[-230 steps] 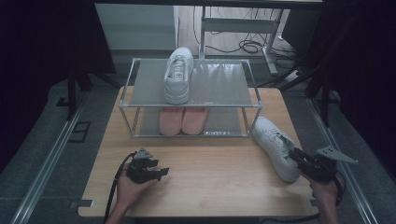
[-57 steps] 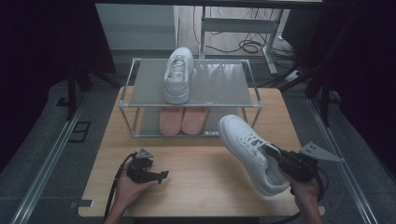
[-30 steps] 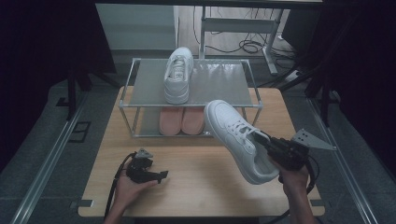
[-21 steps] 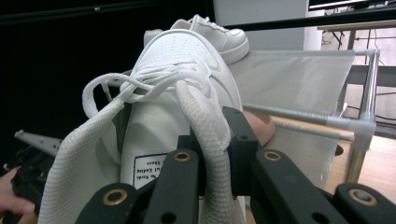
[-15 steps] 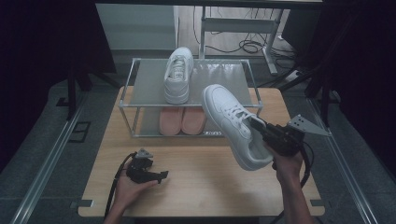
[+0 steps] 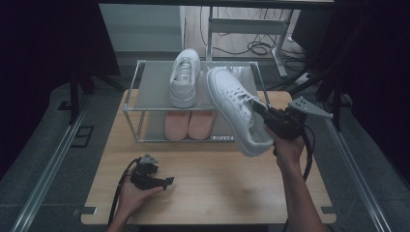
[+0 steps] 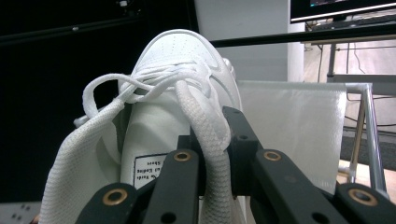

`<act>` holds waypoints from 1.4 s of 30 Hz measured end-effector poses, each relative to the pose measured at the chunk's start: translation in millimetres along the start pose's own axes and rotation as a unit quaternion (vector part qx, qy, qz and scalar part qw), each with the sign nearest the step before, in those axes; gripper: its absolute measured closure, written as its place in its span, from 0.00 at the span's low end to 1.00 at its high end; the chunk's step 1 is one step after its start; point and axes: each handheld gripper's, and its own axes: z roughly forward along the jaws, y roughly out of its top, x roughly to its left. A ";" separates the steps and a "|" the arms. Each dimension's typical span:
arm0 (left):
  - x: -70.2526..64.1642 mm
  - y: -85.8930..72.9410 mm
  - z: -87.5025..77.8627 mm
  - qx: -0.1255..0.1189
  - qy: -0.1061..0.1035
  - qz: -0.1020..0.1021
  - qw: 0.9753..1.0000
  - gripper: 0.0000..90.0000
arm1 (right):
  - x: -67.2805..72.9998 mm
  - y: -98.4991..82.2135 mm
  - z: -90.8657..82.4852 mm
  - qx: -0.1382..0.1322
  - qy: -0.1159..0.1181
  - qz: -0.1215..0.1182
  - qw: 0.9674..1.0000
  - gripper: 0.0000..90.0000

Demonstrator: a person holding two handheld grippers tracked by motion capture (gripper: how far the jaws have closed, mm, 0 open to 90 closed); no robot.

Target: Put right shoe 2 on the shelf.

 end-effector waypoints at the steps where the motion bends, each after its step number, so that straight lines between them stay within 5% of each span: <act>1: -0.4 -0.1 -0.1 0.000 0.000 -0.004 1.000 0.19 | -0.1 2.1 2.7 -0.001 -0.002 0.003 1.000 0.92; 24: -1.6 0.4 -2.6 -0.013 0.006 -0.002 1.000 0.20 | -9.4 29.9 56.9 0.015 -0.054 0.025 0.998 0.92; 42: -3.1 1.6 -3.0 -0.014 0.003 0.002 1.000 0.21 | -9.5 49.8 107.8 0.040 -0.101 0.046 0.993 0.92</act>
